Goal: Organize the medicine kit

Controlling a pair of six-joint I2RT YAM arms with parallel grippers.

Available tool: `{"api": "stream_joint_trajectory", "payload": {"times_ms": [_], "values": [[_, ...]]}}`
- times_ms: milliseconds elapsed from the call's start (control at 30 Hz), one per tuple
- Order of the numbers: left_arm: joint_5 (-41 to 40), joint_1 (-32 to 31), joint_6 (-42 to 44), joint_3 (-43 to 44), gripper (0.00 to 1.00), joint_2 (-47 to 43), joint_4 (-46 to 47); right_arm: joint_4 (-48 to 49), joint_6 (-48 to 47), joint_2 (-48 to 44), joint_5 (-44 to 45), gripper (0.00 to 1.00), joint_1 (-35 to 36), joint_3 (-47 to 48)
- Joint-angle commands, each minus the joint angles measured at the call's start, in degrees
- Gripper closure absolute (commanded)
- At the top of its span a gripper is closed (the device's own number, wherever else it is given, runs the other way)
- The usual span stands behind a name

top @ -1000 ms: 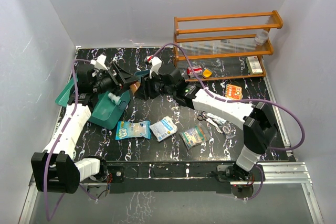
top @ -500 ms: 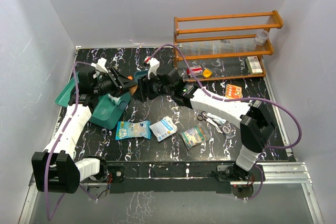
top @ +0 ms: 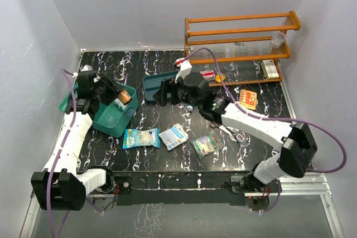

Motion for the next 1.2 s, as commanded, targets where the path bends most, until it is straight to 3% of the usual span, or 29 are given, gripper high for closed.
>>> {"api": "stream_joint_trajectory", "payload": {"times_ms": [0, 533, 700, 1167], "values": [[-14.86, 2.63, -2.11, 3.31, 0.69, -2.31, -8.3, 4.93, 1.67, -4.77, 6.95, 0.28, -0.38, -2.91], [-20.7, 4.56, -9.84, -9.16, 0.72, 2.91, -0.2, 2.29, 3.15, -0.83, 6.22, 0.28, -0.41, -4.57], [-19.24, 4.49, -10.56, -9.32, 0.7, 7.59, 1.79, 2.28, 3.11, 0.3, 5.55, 0.28, -0.43, -4.13], [-14.15, 4.49, -14.05, -9.36, 0.55, 18.32, 6.45, -0.53, -0.12, 0.69, 8.29, 0.28, -0.66, -2.05]]}}
